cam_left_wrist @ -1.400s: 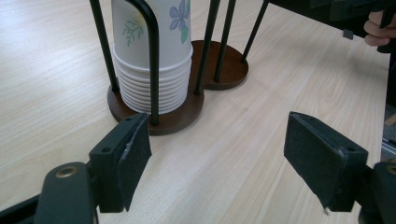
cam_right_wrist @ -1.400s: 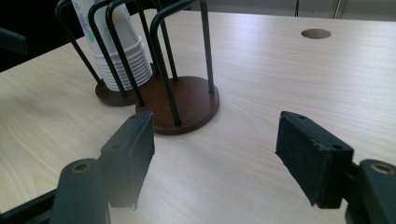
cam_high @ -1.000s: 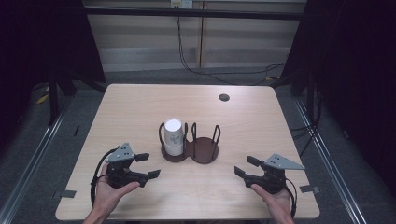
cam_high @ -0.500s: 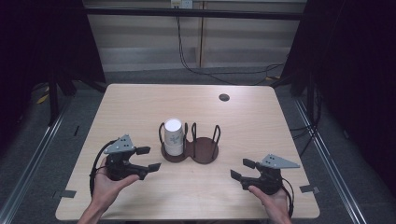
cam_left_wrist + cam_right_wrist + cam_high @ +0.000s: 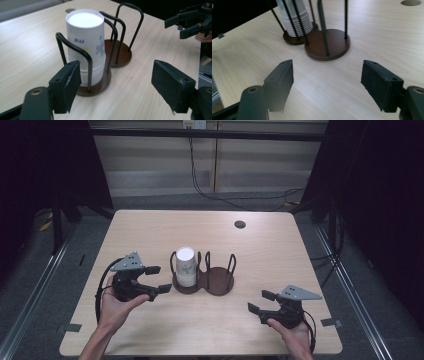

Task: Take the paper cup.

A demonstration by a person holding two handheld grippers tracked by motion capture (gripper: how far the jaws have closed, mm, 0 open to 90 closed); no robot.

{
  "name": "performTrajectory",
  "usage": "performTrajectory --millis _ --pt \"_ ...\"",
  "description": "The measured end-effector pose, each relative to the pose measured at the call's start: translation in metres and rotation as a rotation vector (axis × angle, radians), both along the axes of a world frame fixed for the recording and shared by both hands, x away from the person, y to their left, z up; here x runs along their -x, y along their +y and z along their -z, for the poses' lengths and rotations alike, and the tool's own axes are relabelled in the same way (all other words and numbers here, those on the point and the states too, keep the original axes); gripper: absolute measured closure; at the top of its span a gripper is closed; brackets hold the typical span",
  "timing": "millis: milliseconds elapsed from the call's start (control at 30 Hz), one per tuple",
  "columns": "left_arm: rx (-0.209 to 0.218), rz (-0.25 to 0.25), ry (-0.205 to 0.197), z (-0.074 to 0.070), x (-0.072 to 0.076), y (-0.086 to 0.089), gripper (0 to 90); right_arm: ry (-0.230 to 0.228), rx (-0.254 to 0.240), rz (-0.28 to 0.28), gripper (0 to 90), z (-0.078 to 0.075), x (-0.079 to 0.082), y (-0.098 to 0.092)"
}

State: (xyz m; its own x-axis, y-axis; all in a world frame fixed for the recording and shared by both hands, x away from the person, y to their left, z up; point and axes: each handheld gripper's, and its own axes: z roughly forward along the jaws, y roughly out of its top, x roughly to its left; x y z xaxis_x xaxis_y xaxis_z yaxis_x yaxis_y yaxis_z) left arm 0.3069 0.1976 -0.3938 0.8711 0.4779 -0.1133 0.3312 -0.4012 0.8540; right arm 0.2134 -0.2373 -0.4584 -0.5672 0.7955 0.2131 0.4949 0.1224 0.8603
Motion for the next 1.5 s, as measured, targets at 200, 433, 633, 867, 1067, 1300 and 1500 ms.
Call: performTrajectory --millis 200,433,633,867,1067,1300,1500 --pt "-0.056 0.018 -0.001 -0.011 -0.011 -0.005 26.5 0.009 -0.028 0.017 25.5 0.001 -0.002 -0.006" --pt "-0.068 0.019 0.009 -0.016 -0.02 -0.011 28.2 0.018 -0.024 -0.009 25.7 0.004 -0.003 0.0" --pt "-0.097 0.015 0.006 -0.026 -0.032 -0.015 28.9 0.019 -0.018 -0.027 25.5 0.004 -0.002 0.002" --pt "-0.16 0.016 0.002 -0.038 -0.046 -0.027 29.4 0.033 -0.004 -0.038 25.0 0.006 -0.004 0.004" --pt "-0.167 0.035 0.003 -0.048 -0.056 -0.038 31.2 0.042 0.002 -0.049 24.1 0.008 -0.004 0.007" --pt "-0.228 0.056 0.042 -0.043 -0.072 -0.05 29.9 0.047 0.005 -0.048 23.8 0.008 -0.004 0.008" --pt "-0.326 0.083 0.058 -0.042 -0.086 -0.06 24.5 0.05 0.003 -0.047 23.8 0.009 -0.003 0.007"
